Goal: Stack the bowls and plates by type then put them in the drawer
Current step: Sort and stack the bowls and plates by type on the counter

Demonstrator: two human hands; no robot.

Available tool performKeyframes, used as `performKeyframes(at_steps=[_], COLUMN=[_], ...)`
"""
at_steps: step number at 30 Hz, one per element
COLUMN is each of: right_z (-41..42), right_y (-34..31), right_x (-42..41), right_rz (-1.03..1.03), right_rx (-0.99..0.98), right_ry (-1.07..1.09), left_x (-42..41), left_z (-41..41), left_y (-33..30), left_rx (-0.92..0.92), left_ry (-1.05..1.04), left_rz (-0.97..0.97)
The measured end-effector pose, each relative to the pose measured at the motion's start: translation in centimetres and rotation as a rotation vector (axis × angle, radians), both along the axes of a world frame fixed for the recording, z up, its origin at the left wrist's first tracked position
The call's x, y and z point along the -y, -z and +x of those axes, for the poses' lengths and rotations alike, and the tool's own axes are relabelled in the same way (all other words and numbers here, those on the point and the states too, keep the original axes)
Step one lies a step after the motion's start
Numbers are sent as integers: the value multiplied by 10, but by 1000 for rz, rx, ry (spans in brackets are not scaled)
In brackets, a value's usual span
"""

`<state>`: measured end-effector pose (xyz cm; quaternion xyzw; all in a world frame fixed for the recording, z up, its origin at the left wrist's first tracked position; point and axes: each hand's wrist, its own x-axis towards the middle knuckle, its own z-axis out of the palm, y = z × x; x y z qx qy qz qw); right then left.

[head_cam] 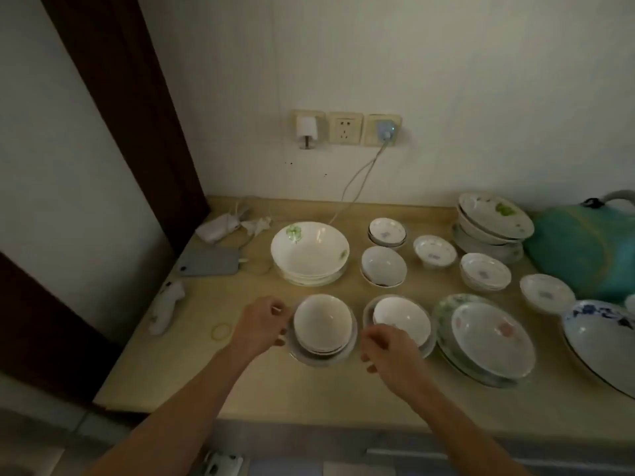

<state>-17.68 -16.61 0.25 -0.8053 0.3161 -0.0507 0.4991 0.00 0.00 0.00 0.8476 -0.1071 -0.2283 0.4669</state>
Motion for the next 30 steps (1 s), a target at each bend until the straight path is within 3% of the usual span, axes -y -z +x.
performKeyframes(at_steps=[5,14,21,26,30], right_z=[52,77,79,82,88], right_y=[8,20,23,14,1], right_x=[-7,-3,2,6,11], right_rz=[-200,-277,-188,-162,-106], right_rx=[-87,-233,-258,-174,-59], right_ry=[57,96,94,89,69], left_x=[14,28,32,35,38], left_z=[31,45,44,45,52], left_y=[9,15,20,24,16], left_rx=[-7,139,252,242,276], left_ry=[184,446,394,326,219], left_rz=[150,270,327,346,246])
